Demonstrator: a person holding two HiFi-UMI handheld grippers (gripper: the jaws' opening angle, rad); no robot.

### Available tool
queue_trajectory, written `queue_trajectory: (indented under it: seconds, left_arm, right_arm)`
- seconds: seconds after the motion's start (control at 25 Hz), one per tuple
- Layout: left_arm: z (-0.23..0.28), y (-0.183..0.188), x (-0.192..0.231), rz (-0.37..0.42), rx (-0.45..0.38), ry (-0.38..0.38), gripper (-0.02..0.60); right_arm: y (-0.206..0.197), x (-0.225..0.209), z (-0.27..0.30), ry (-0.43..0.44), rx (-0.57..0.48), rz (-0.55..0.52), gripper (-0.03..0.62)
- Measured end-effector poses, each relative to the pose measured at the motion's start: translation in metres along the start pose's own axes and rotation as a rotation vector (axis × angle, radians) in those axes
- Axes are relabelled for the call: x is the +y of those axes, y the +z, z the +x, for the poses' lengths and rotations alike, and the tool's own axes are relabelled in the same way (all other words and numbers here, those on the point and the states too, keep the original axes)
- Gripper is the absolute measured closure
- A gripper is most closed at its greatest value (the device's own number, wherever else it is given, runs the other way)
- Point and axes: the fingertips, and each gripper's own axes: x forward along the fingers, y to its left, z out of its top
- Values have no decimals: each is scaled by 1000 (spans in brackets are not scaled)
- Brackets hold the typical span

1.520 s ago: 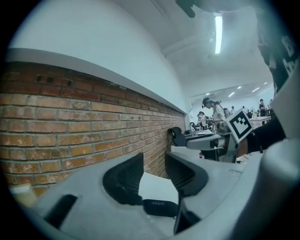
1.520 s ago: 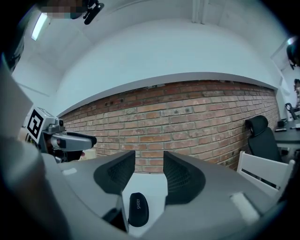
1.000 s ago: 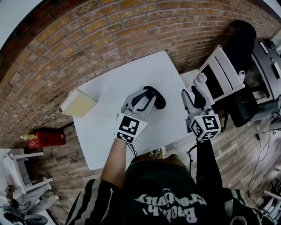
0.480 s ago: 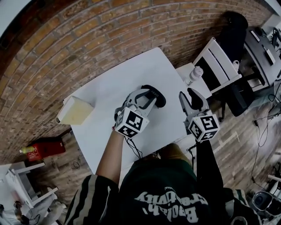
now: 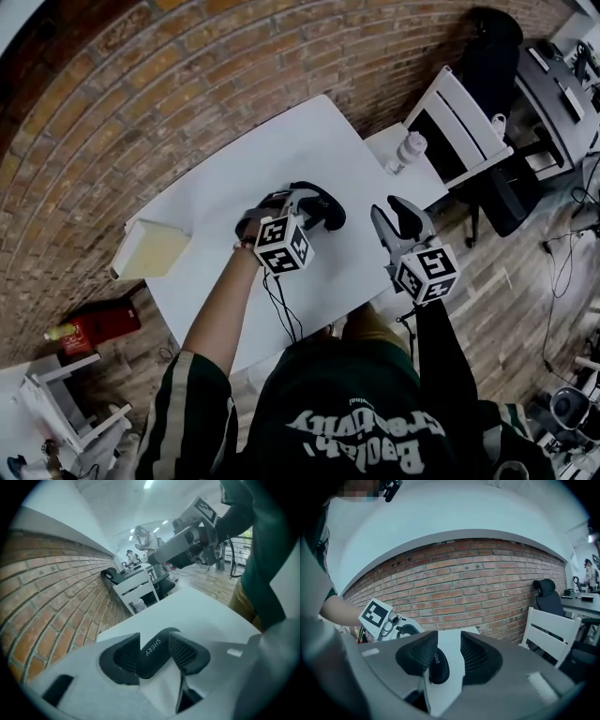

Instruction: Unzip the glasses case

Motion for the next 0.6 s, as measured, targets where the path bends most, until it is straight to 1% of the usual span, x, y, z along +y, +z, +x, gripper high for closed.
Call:
queue_trajectory:
  seconds: [0.16,0.24,0.32,0.48,0.56,0.6]
  left_arm:
    - [24,-13,3,100,49,-44,382]
    - [35,-19,0,157,77,-84,379]
    - [46,-28,-6,206,108,-139,364]
    - [63,-41,-18,269,155,-255,309]
    - [69,-46,-24,293,177,-319,290]
    - [71,-47,-26,296,183,-338,280]
  right_arm:
    - [-29,1,8,26,66,24,430]
    - [-34,2,9,38,75,34,430]
    - [-34,1,10,45,76,29,430]
    - [-35,-4,9,46,82,29,430]
    - [-36,-5,9,48,89,30,430]
    - [-37,-5,8,50,92,30,430]
